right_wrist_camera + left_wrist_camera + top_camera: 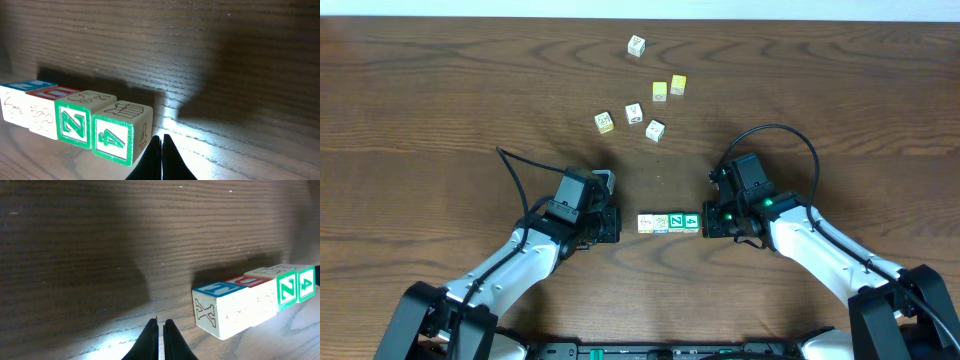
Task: Lift 4 blocks
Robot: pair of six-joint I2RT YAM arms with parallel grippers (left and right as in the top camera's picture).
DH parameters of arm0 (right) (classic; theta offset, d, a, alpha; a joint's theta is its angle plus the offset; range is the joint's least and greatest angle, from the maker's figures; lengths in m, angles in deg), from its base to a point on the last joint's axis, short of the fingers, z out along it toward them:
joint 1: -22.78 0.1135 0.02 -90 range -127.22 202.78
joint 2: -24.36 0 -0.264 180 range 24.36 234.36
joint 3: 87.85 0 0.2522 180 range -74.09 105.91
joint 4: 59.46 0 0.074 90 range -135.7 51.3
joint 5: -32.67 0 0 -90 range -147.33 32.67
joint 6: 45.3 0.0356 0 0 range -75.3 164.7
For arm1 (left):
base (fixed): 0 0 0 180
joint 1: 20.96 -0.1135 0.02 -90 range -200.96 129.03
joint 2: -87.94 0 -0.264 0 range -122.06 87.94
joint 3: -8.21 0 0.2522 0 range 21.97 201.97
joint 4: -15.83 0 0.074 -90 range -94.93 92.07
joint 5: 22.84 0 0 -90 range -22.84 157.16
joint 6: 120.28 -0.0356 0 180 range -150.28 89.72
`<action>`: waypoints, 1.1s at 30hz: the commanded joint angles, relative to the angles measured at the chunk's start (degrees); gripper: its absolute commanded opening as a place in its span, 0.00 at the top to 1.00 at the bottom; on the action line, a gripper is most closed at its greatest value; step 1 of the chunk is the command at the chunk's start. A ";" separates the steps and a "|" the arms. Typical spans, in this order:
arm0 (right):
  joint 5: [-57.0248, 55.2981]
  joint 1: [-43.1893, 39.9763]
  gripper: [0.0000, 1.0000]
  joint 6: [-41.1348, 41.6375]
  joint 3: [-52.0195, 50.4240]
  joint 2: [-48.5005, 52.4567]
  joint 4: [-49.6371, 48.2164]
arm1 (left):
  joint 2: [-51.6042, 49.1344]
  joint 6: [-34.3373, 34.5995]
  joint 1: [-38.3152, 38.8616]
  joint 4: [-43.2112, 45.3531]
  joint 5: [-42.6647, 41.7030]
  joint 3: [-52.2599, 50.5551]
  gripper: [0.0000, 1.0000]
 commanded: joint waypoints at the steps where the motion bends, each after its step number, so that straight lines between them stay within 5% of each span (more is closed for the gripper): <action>1: -0.33 0.46 0.99 0.39 -0.37 1.55 -0.57 | -0.22 0.31 0.13 0.11 -0.35 -0.11 0.93; 33: 3.08 0.50 0.99 0.33 -0.35 5.64 -4.37 | -0.22 2.01 2.75 2.62 -0.72 -0.13 0.93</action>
